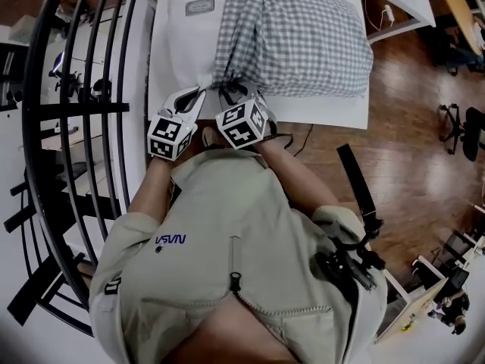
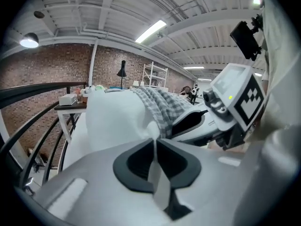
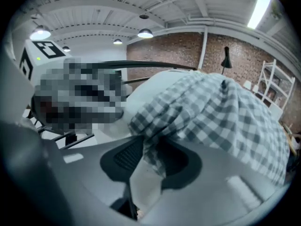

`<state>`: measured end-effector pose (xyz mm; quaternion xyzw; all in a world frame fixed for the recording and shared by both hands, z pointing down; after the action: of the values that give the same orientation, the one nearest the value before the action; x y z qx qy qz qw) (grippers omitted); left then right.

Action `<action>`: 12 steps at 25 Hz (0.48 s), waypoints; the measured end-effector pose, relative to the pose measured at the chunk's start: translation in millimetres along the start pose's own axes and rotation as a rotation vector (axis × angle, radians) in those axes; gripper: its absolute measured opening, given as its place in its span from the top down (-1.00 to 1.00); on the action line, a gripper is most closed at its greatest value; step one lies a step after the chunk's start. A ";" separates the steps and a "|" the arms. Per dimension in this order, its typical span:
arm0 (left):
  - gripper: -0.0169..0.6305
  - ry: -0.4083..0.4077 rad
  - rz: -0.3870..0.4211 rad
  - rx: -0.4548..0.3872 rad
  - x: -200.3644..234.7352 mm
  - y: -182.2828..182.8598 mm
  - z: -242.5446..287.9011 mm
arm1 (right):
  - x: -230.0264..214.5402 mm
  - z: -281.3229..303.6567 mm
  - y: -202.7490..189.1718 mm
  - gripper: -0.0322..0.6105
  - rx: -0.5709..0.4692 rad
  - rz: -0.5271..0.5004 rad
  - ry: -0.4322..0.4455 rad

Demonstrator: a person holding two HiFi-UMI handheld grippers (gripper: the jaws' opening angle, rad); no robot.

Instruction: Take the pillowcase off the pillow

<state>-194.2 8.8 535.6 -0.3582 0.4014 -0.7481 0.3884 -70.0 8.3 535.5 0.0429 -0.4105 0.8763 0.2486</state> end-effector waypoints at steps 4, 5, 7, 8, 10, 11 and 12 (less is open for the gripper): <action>0.88 -0.007 0.027 -0.046 5.3 14.3 -6.7 | -10.7 -6.8 3.7 0.85 -0.003 0.039 -0.056; 0.88 0.005 0.029 -0.062 8.1 19.3 -8.5 | -14.2 -11.3 5.1 0.85 -0.009 0.044 -0.069; 0.89 0.033 0.037 -0.098 13.5 32.9 -11.8 | -25.5 -23.3 8.3 0.86 -0.028 0.048 -0.109; 0.89 0.050 0.043 -0.117 16.1 40.8 -13.7 | -33.4 -30.3 9.6 0.86 -0.038 0.049 -0.134; 0.89 0.082 0.052 -0.149 21.0 54.2 -19.2 | -51.4 -44.9 9.4 0.87 -0.050 0.053 -0.190; 0.89 0.095 0.055 -0.163 23.4 59.0 -22.7 | -61.1 -51.7 7.6 0.87 -0.050 0.060 -0.220; 0.89 0.106 0.056 -0.175 26.3 62.8 -26.2 | -71.3 -57.5 4.7 0.88 -0.045 0.070 -0.251</action>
<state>-209.6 -29.2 475.2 -0.3393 0.4949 -0.7171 0.3545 -2.5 19.8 474.4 0.1324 -0.4594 0.8626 0.1652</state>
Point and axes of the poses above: the fingertips, and each gripper's own axes: z forward along the fingers, x to its left, y out of its top, the point moved 7 cm from there along -z, backward along the fingers, and after that the axes turned 14 degrees about -y, right-handed, at the moved point
